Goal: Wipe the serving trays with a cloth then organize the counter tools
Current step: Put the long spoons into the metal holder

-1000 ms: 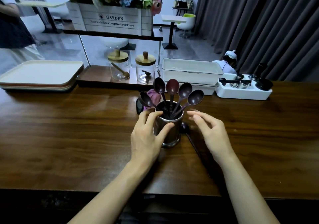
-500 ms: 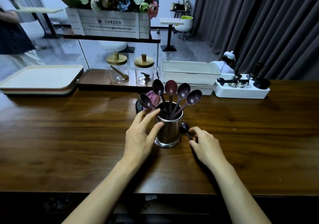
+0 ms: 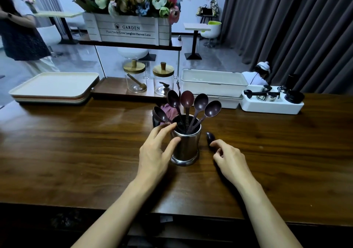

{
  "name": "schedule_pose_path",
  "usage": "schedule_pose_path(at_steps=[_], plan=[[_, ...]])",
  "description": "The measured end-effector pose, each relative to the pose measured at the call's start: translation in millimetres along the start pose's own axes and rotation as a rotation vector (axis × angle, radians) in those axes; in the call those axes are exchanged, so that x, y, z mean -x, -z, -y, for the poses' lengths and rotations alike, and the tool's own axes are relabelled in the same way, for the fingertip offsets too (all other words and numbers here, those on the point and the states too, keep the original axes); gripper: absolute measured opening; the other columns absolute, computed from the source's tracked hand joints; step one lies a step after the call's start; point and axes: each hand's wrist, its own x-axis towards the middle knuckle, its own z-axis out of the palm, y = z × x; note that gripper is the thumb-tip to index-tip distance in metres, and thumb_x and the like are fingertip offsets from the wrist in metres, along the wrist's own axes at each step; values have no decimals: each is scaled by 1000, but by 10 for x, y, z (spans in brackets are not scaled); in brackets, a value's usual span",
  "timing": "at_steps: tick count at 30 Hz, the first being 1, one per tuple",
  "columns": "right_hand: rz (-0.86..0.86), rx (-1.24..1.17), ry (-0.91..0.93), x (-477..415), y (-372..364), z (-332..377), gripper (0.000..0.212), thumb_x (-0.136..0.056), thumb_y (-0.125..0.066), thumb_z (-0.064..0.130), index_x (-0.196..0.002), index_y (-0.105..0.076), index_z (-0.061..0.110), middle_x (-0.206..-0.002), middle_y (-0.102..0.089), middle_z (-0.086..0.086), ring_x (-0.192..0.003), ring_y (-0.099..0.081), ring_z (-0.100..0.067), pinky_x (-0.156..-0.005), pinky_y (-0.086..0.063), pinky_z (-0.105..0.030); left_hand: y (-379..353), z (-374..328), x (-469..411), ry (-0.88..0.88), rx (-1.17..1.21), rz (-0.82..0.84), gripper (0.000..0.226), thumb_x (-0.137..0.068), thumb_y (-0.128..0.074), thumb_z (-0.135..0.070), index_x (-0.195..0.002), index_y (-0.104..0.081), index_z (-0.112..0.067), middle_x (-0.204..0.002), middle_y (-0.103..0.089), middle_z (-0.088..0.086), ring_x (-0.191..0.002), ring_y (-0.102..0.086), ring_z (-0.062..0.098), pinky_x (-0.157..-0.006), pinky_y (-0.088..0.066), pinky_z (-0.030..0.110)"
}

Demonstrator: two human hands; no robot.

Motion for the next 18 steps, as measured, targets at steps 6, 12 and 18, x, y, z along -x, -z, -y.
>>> schedule_pose_path(at_steps=[6,12,18], plan=[[-1,-312,-69,-18,31,-92,30,-100,-54,19,-107,-75,39,-110,-68,20,-104,-63,-6,-95,-54,-33,-13,-16,6,-3,22,-16,44,-93,-63,-49,-135,-63,-35,-130,-64,-13,-106,-65,3,-88,-57,38],[-137,-750,-26,87,290,10,27,-100,-57,14,-108,-75,32,-101,-76,5,-90,-71,-14,-73,-60,-26,-33,-34,19,11,56,-24,44,-91,-66,-47,-131,-66,-29,-126,-67,-19,-116,-63,2,-94,-57,39],[-276,-1083,55,227,767,204,23,-101,-57,13,-118,-73,16,-108,-76,-3,-91,-73,-22,-78,-62,-31,-75,-83,13,50,69,-1,39,-90,-72,-44,-127,-66,-34,-114,-70,-21,-99,-69,8,-89,-58,39]])
